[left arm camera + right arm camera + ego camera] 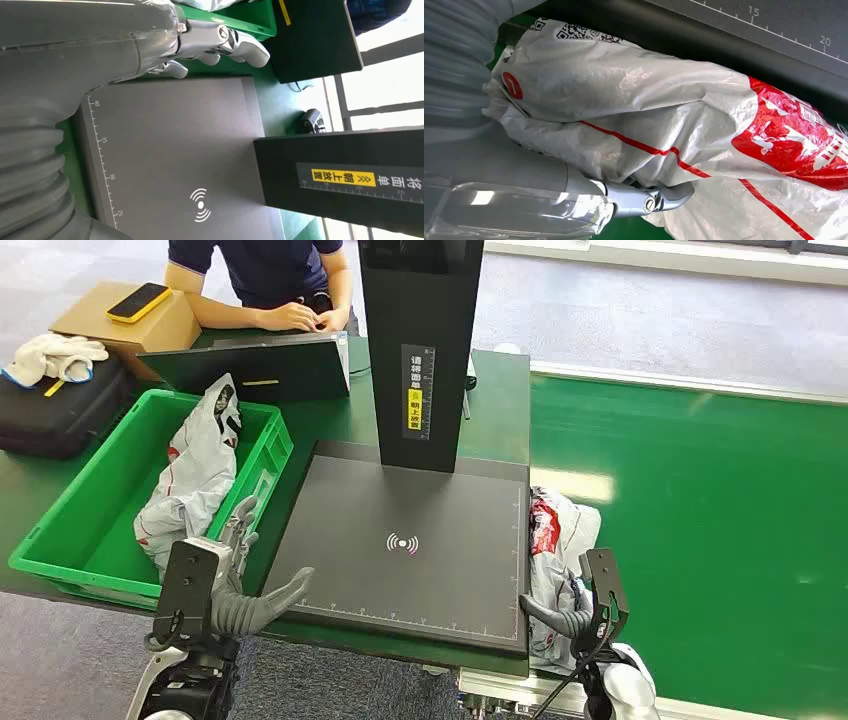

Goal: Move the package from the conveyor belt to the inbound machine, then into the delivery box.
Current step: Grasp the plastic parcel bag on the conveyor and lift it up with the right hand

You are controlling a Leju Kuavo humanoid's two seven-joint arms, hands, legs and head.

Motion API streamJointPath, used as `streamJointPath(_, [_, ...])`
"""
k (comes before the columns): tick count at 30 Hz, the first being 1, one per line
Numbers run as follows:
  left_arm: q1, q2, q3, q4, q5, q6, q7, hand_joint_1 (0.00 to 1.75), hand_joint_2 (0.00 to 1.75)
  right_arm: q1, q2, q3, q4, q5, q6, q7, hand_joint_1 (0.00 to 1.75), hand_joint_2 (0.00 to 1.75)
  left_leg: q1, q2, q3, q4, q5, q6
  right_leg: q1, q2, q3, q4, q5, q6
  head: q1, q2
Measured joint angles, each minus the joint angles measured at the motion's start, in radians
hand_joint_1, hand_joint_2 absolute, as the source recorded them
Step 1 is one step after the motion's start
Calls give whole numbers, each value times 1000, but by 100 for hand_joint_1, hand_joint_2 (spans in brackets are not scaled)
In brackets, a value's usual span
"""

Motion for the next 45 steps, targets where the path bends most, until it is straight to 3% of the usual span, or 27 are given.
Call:
streamJointPath(31, [1,1,2,-7,6,28,-21,0,175,-4,-31,-4,6,-36,-24,-33,175,175,0,0,-3,-1,0,-2,0,0,-2,0,0,-4,0,0])
streamJointPath(37, [8,1,3,-7,6,52,-23,0,175,51,-25,-6,-102,-100,-112,-95,175,175,-1,-3,-8,-1,0,-3,0,-3,-6,0,-1,-4,0,0])
streamJointPath(45, [12,1,3,-7,6,55,-25,0,175,83,-21,-7,-186,-107,-124,-97,175,175,-1,-4,-11,-1,0,-3,-1,-3,-9,0,-1,-3,0,0])
